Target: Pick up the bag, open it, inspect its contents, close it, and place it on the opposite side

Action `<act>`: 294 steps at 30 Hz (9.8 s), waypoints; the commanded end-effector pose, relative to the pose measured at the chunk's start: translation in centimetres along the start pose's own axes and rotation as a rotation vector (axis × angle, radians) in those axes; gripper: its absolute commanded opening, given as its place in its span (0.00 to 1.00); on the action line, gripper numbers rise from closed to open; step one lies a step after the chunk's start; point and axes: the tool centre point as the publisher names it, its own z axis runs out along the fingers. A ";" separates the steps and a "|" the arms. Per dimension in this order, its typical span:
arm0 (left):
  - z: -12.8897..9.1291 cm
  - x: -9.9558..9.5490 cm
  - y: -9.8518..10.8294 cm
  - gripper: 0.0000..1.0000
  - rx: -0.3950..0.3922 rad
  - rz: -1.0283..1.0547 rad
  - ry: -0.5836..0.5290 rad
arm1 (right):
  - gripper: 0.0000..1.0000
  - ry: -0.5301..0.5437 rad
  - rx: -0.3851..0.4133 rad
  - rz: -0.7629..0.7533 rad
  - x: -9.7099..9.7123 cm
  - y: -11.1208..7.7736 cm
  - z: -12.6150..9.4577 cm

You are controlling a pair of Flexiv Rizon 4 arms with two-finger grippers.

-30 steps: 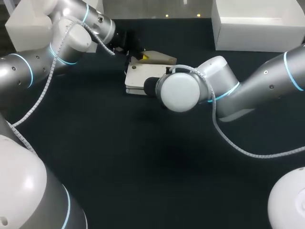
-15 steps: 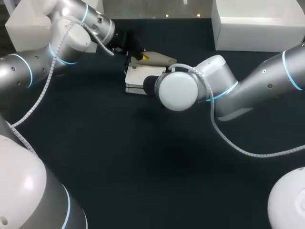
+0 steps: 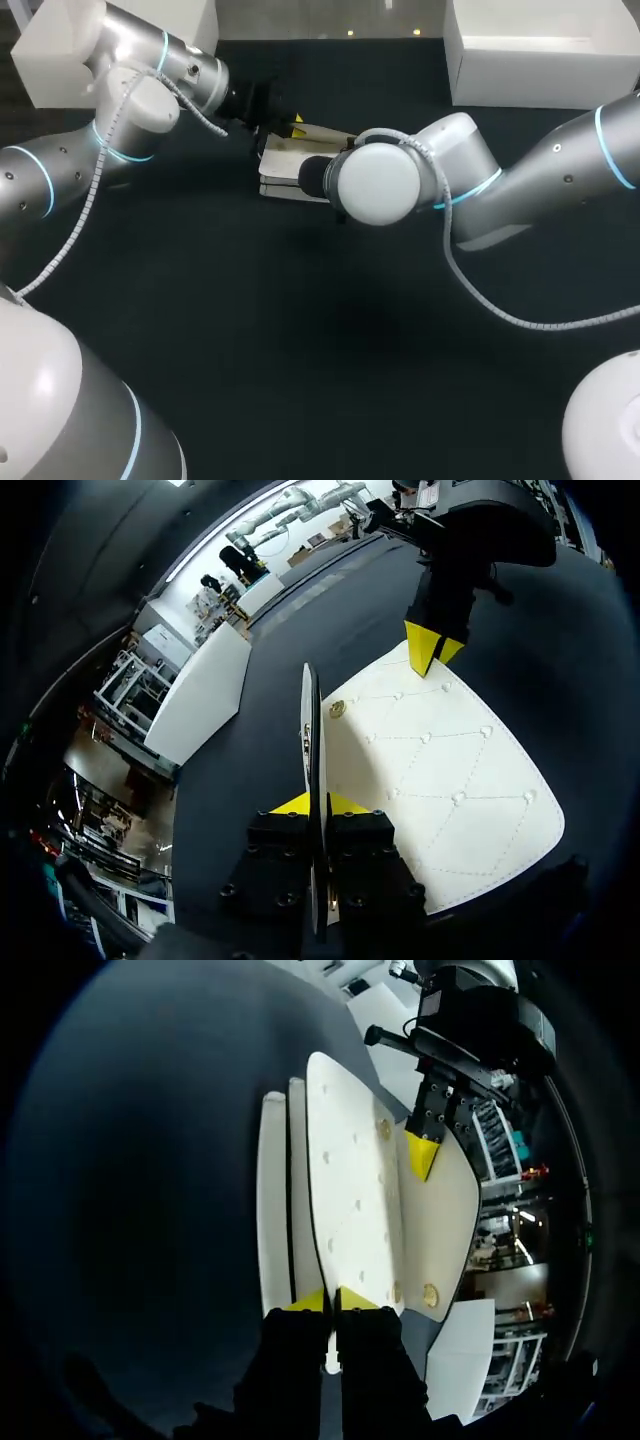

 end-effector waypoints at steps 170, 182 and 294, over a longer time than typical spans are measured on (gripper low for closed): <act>-0.5 4.4 -2.3 0.00 0.004 0.082 -0.077 | 0.00 0.000 -0.015 0.000 -0.3 -0.5 0.2; -3.4 3.5 -2.9 1.00 0.018 0.027 -0.101 | 0.00 0.000 -0.015 0.000 -0.3 -0.5 0.2; -10.8 6.5 -2.4 1.00 -0.143 -2.133 0.272 | 1.00 1.053 0.424 1.816 -6.1 -4.3 -1.9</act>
